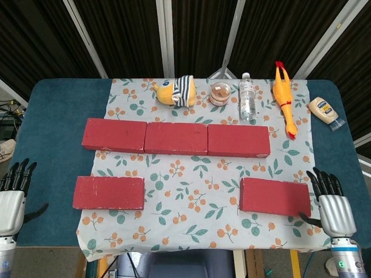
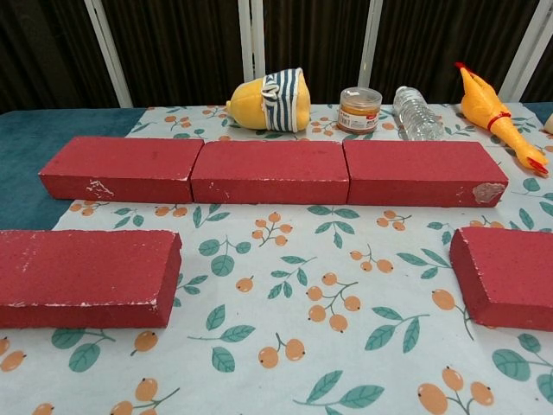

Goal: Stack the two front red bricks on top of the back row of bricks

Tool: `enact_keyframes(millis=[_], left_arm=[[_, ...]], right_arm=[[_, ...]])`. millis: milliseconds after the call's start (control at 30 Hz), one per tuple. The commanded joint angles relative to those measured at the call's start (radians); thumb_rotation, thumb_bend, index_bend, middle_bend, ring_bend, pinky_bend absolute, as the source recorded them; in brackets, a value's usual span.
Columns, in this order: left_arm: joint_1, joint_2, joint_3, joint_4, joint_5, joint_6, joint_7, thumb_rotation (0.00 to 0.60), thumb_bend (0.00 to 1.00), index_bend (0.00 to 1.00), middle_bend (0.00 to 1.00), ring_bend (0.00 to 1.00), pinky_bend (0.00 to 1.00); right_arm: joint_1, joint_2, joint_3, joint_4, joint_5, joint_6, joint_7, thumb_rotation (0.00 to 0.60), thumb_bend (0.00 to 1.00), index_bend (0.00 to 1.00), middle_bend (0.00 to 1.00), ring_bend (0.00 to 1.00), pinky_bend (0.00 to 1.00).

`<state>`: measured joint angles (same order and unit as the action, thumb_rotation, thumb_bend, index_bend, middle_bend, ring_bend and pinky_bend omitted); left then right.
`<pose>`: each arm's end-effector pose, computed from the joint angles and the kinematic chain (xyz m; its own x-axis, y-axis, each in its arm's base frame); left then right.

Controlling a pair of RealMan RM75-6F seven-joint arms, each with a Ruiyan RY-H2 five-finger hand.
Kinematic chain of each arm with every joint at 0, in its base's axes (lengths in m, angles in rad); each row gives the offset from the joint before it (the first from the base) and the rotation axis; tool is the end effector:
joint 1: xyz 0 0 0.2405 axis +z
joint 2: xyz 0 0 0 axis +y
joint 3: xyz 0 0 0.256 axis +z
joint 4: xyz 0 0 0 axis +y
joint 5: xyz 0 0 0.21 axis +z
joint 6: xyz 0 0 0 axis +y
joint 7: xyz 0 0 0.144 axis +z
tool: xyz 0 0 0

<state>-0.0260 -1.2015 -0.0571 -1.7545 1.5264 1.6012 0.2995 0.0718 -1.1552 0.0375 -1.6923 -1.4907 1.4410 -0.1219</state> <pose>-0.2758 0.1624 0.1400 0.4642 -0.0847 0.8817 0.8857 0.0349 -0.4630 -0.2976 -0.1726 0.1334 0.3995 -0.0721 0.9139 -0.9163 -0.0021 0.4004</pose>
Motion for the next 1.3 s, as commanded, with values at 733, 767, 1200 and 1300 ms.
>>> enact_keyframes(millis=[733,767,1200,1300], left_arm=[[-0.014,0.011,-0.021,0.005,-0.032,-0.017,-0.033,0.600,0.00,0.00,0.00,0.00,0.16],[-0.013,0.011,-0.022,0.006,-0.033,-0.015,-0.036,0.600,0.00,0.00,0.00,0.00,0.16],[-0.012,0.010,-0.031,0.010,-0.047,-0.007,-0.037,0.600,0.00,0.00,0.00,0.00,0.16],[-0.011,0.009,-0.032,0.010,-0.048,-0.003,-0.034,0.600,0.00,0.00,0.00,0.00,0.16]], right_arm=[[0.161,-0.051,0.032,-0.183,0.425,-0.287,-0.410,0.600,0.11,0.00,0.00,0.00,0.00],[0.168,-0.059,0.034,-0.180,0.442,-0.292,-0.415,0.600,0.11,0.00,0.00,0.00,0.00],[0.230,-0.120,0.046,-0.123,0.525,-0.310,-0.451,0.600,0.11,0.00,0.00,0.00,0.00],[0.244,-0.127,0.045,-0.114,0.538,-0.314,-0.459,0.600,0.11,0.00,0.00,0.00,0.00]])
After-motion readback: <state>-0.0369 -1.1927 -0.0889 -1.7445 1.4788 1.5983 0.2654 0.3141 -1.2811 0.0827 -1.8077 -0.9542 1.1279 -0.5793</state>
